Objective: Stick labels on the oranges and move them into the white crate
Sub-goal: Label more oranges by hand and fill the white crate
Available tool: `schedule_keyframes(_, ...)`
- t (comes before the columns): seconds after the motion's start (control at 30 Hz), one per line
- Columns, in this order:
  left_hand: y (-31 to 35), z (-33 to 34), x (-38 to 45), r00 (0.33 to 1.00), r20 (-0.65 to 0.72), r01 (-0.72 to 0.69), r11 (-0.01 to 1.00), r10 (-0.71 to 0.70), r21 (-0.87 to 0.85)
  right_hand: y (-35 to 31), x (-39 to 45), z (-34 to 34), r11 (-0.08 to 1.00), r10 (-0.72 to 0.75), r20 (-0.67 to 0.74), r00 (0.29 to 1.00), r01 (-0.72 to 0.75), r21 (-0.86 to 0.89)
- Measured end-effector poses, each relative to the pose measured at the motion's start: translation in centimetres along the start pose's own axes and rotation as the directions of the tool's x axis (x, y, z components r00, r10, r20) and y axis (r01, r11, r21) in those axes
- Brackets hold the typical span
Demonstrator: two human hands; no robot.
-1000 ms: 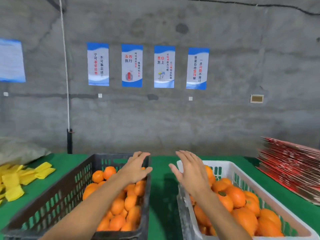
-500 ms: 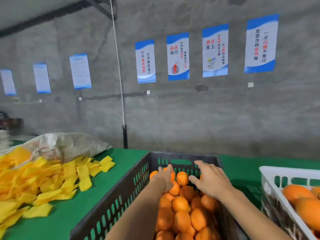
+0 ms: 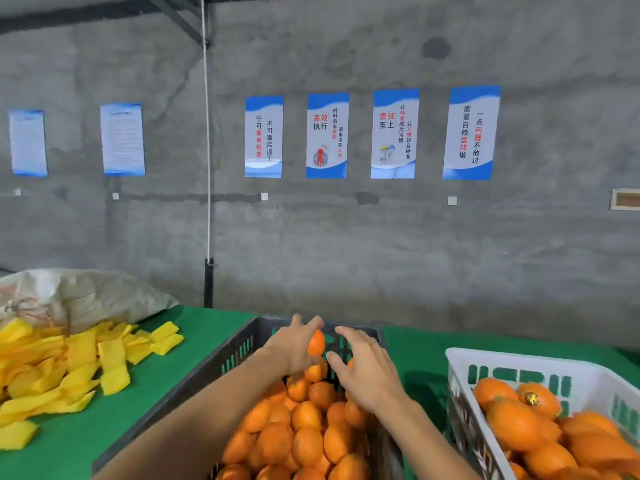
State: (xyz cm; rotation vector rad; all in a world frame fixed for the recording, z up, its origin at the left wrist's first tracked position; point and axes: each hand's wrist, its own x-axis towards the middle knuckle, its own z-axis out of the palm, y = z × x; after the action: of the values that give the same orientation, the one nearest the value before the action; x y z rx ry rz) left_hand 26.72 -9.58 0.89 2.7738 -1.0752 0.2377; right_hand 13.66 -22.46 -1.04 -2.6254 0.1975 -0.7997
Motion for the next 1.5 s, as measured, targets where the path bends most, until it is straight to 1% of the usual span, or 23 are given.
schedule_keyframes(0.07, 2.4, -3.2, -4.1, 0.993, -0.106, -0.060, 0.993, 0.050, -0.100, -1.4, -2.2, -2.6, 0.995, -0.027, -0.055, 0.998, 0.032, 0.095)
schedule_keyframes(0.13, 5.1, -5.5, -9.2, 0.973, -0.214, -0.120, 0.981, 0.086, -0.152, -3.0, -5.4, -5.2, 0.976, -0.026, -0.143, 0.989, 0.056, 0.210)
schedule_keyframes(0.23, 8.6, -6.6, -17.1, 0.912, -0.395, -0.197, 0.963, 0.110, -0.186, -5.3, -11.6, -8.3, 0.929, -0.043, -0.227, 0.973, 0.122, 0.350)
schedule_keyframes(0.3, 10.3, -5.8, -22.1, 0.858, -0.501, -0.231, 0.957, 0.114, -0.177, -6.3, -16.4, -9.6, 0.866, -0.085, -0.258, 0.962, 0.199, 0.458)
schedule_keyframes(0.33, 11.1, -5.0, -24.4, 0.824, -0.553, -0.260, 0.951, 0.127, -0.168, -6.6, -18.8, -10.0, 0.846, -0.122, -0.280, 0.952, 0.248, 0.472)
schedule_keyframes(0.4, 12.3, -2.8, -28.6, 0.756, -0.637, -0.335, 0.926, 0.153, -0.175, -6.5, -23.3, -10.1, 0.833, -0.183, -0.329, 0.926, 0.324, 0.448)
schedule_keyframes(0.43, 12.7, -1.3, -30.3, 0.737, -0.659, -0.365, 0.908, 0.147, -0.206, -6.3, -25.3, -9.7, 0.831, -0.198, -0.339, 0.920, 0.341, 0.440)
schedule_keyframes(0.47, 13.0, 0.4, -31.7, 0.736, -0.665, -0.382, 0.890, 0.131, -0.248, -6.0, -27.1, -9.0, 0.829, -0.201, -0.338, 0.919, 0.343, 0.442)
schedule_keyframes(0.53, 13.4, 4.3, -33.9, 0.780, -0.620, -0.371, 0.859, 0.083, -0.352, -4.9, -30.5, -7.3, 0.837, -0.181, -0.285, 0.941, 0.299, 0.459)
schedule_keyframes(0.57, 13.6, 6.4, -34.8, 0.818, -0.573, -0.346, 0.843, 0.055, -0.412, -4.2, -32.1, -6.2, 0.846, -0.153, -0.221, 0.963, 0.243, 0.474)
schedule_keyframes(0.63, 13.7, 10.7, -36.6, 0.903, -0.429, -0.259, 0.806, 0.007, -0.532, -2.6, -34.9, -4.2, 0.873, -0.058, -0.035, 0.998, 0.068, 0.482)
schedule_keyframes(0.7, 13.5, 14.6, -38.1, 0.957, -0.289, -0.162, 0.773, -0.028, -0.613, -0.8, -37.3, -2.3, 0.887, 0.053, 0.110, 0.992, -0.098, 0.452)
schedule_keyframes(0.77, 13.2, 17.6, -39.4, 0.976, -0.201, -0.085, 0.709, -0.081, -0.701, 1.2, -39.2, -0.8, 0.906, 0.109, 0.177, 0.978, -0.171, 0.387)
schedule_keyframes(0.83, 12.9, 19.4, -40.4, 0.982, -0.131, -0.020, 0.621, -0.134, -0.784, 2.4, -40.6, 0.4, 0.946, 0.128, 0.267, 0.955, -0.199, 0.256)
schedule_keyframes(0.87, 12.7, 20.0, -40.7, 0.982, -0.111, -0.002, 0.575, -0.154, -0.818, 2.6, -41.2, 0.8, 0.957, 0.146, 0.323, 0.935, -0.217, 0.194)
schedule_keyframes(0.93, 12.6, 20.6, -41.1, 0.977, -0.100, 0.005, 0.490, -0.188, -0.872, 2.9, -42.2, 1.6, 0.963, 0.157, 0.398, 0.904, -0.229, 0.140)
schedule_keyframes(1.03, 13.0, 20.6, -41.4, 0.967, -0.105, -0.007, 0.388, -0.234, -0.922, 3.4, -42.6, 2.2, 0.986, 0.099, 0.415, 0.905, -0.146, 0.084)
schedule_keyframes(1.1, 13.3, 20.8, -41.7, 0.974, -0.064, 0.013, 0.340, -0.216, -0.940, 3.5, -42.7, 2.8, 0.988, 0.105, 0.405, 0.908, -0.140, 0.058)
schedule_keyframes(1.13, 13.3, 21.0, -41.9, 0.981, -0.045, 0.020, 0.332, -0.189, -0.943, 3.5, -42.7, 3.1, 0.987, 0.112, 0.384, 0.916, -0.146, 0.061)
schedule_keyframes(1.2, 13.3, 21.2, -42.1, 0.993, -0.019, 0.025, 0.360, -0.120, -0.933, 3.5, -42.2, 3.6, 0.983, 0.131, 0.336, 0.933, -0.167, 0.081)
schedule_keyframes(1.27, 13.3, 21.3, -42.2, 0.997, 0.004, 0.035, 0.417, -0.076, -0.908, 3.7, -41.4, 3.8, 0.981, 0.135, 0.303, 0.943, -0.170, 0.091)
schedule_keyframes(1.37, 13.3, 21.3, -42.3, 0.997, -0.004, 0.032, 0.465, -0.077, -0.885, 4.0, -40.5, 3.9, 0.980, 0.123, 0.279, 0.952, -0.160, 0.115)
schedule_keyframes(1.5, 13.2, 21.3, -42.4, 0.996, 0.011, 0.049, 0.467, -0.085, -0.883, 4.4, -40.1, 4.2, 0.987, 0.088, 0.263, 0.961, -0.119, 0.105)
